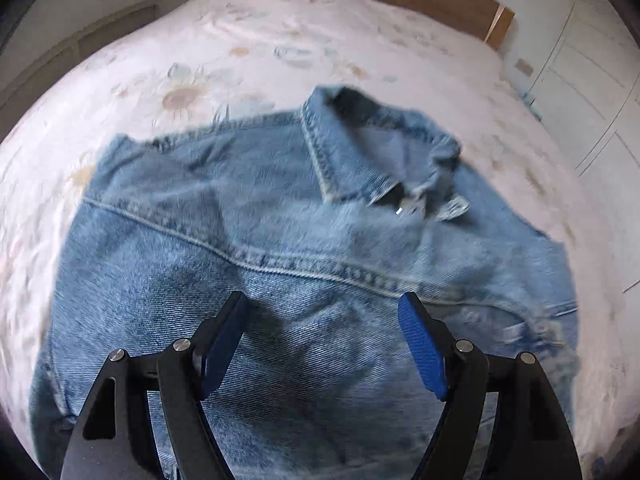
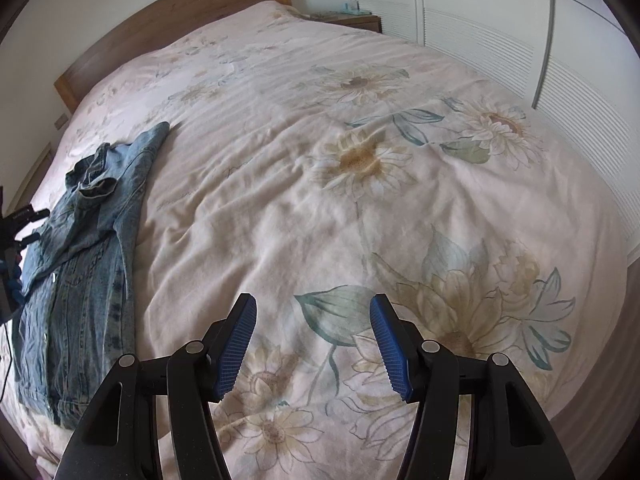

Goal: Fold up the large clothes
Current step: 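Raise the left tool away from the folded jacket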

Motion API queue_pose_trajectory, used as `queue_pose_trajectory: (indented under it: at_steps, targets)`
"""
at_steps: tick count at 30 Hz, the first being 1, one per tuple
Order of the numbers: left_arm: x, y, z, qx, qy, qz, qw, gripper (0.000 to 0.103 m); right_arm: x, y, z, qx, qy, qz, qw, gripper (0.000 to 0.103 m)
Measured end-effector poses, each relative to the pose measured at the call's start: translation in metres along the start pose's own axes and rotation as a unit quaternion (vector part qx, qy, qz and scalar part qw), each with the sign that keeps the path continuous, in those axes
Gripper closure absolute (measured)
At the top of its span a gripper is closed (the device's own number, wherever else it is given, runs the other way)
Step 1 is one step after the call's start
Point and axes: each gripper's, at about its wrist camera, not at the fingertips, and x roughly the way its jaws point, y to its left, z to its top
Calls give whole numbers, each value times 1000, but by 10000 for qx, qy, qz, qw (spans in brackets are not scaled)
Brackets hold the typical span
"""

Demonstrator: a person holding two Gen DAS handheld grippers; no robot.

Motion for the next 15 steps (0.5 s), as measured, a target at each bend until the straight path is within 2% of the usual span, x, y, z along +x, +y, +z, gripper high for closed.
queue_pose_trajectory:
  at_steps: [4, 6, 8, 10, 13, 15]
  targets:
    - [8, -18, -8, 573, -16, 248, 9980, 27, 7, 9, 2, -98, 44, 41, 9999, 42]
    - [4, -18, -6, 519, -104, 114, 9985, 27, 9, 12, 4, -126, 58, 46, 9999, 42]
    - [-6, -14, 0, 290, -286, -171, 9990, 27, 9, 13, 4, -119, 57, 43, 9999, 42]
    - [-12, -13, 7, 157, -441, -255, 9986, 27, 10, 13, 4, -115, 55, 34, 9999, 42]
    - [-6, -19, 16, 215, -410, -69, 9989, 27, 12, 13, 4, -126, 76, 24, 9999, 42]
    - [6, -23, 18, 197, -249, 86, 9995, 27, 14, 13, 4, -125, 112, 22, 9999, 42]
